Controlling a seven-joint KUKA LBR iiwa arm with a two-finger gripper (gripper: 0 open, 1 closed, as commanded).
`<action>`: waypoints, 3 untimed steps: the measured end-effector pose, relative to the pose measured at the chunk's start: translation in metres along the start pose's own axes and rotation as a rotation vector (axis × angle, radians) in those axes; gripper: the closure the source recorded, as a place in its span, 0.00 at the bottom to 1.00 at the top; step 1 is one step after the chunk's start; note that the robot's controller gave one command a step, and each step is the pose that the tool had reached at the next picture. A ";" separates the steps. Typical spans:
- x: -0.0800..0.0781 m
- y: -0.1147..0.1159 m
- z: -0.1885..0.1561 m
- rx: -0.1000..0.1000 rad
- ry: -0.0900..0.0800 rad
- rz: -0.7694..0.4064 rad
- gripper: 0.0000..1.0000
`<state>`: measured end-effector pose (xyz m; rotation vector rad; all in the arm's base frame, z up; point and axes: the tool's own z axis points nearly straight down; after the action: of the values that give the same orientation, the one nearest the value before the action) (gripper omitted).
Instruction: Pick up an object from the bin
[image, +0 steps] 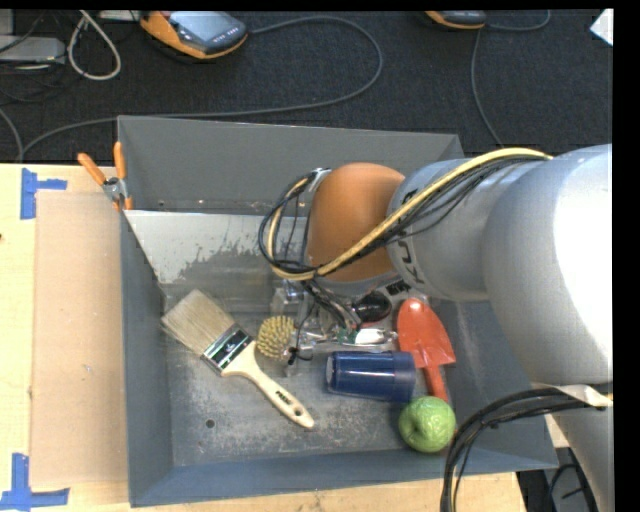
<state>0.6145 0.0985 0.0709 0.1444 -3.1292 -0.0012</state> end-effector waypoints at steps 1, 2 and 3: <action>-0.001 -0.002 0.001 0.000 -0.020 -0.043 0.00; 0.000 0.000 0.000 -0.001 -0.003 -0.003 1.00; 0.000 0.000 0.000 -0.001 -0.003 -0.002 1.00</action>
Offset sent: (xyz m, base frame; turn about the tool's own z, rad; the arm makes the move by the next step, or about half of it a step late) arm 0.0003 -0.0001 0.0002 -0.0040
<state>0.6149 0.0984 0.0709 0.1478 -3.1317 -0.0033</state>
